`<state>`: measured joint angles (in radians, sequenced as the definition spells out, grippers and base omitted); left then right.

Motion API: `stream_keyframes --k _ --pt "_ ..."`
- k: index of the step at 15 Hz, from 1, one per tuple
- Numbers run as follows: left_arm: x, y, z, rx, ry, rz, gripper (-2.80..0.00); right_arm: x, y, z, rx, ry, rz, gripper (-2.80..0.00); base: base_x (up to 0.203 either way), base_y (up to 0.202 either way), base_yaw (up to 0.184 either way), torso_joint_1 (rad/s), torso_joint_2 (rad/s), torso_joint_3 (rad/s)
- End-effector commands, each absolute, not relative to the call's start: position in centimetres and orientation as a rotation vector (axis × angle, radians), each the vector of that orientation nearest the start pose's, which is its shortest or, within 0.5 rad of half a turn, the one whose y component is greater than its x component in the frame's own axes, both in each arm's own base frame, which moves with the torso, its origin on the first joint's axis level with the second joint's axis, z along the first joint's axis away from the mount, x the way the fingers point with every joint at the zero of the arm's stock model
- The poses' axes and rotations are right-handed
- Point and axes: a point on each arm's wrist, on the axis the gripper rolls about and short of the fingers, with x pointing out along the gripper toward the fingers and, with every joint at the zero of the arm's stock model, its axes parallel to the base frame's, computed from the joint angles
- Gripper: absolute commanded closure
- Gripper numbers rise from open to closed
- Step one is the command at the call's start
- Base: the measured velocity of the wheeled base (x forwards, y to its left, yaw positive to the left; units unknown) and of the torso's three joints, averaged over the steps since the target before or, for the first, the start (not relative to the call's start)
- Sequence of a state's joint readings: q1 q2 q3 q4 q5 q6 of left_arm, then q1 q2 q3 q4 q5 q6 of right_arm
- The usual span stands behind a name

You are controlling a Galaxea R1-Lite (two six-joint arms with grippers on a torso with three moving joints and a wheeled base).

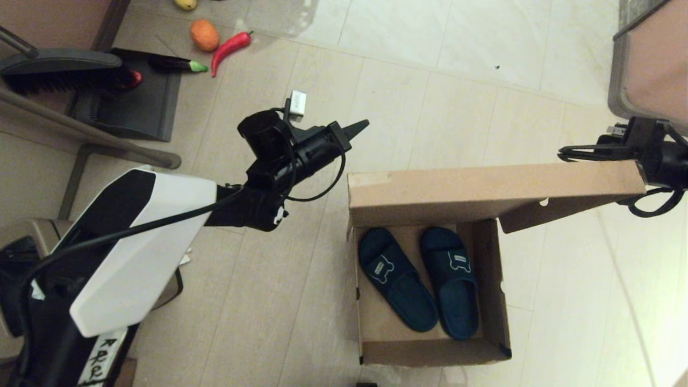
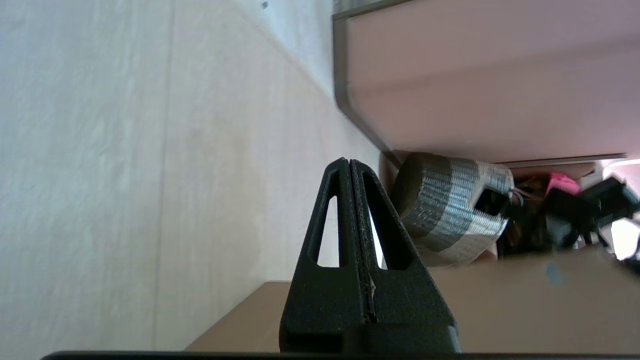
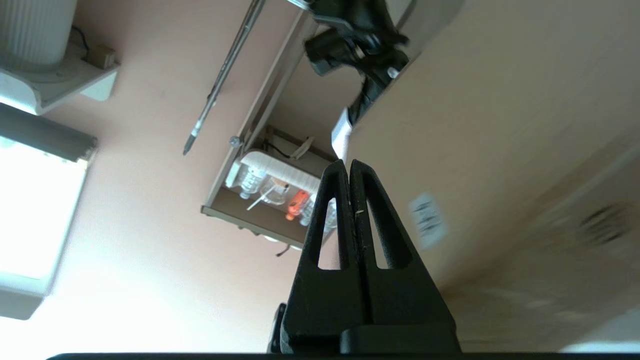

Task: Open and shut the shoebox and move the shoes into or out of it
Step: Close the shoe box

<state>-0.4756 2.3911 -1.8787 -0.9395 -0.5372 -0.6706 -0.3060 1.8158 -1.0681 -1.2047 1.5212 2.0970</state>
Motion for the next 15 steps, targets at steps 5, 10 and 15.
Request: stream_keyframes --k 5,10,15 --pt "37.7 -30.3 22.5 -0.614 -0.008 -1.251 0.0 25.1 -6.4 25.1 1.421 0.953 0.926 0.0 0.0 0.0 0.0 0.0 0.0 0.0" --pt "30.5 -33.4 15.4 -0.627 0.189 -1.264 0.0 23.4 -6.9 25.2 1.377 0.878 0.92 0.0 0.0 0.0 0.0 0.0 0.0 0.0" --pt "24.5 -32.0 11.0 -0.588 0.26 -1.256 0.0 24.5 -7.4 23.8 1.276 0.81 0.956 0.0 0.0 0.0 0.0 0.0 0.0 0.0"
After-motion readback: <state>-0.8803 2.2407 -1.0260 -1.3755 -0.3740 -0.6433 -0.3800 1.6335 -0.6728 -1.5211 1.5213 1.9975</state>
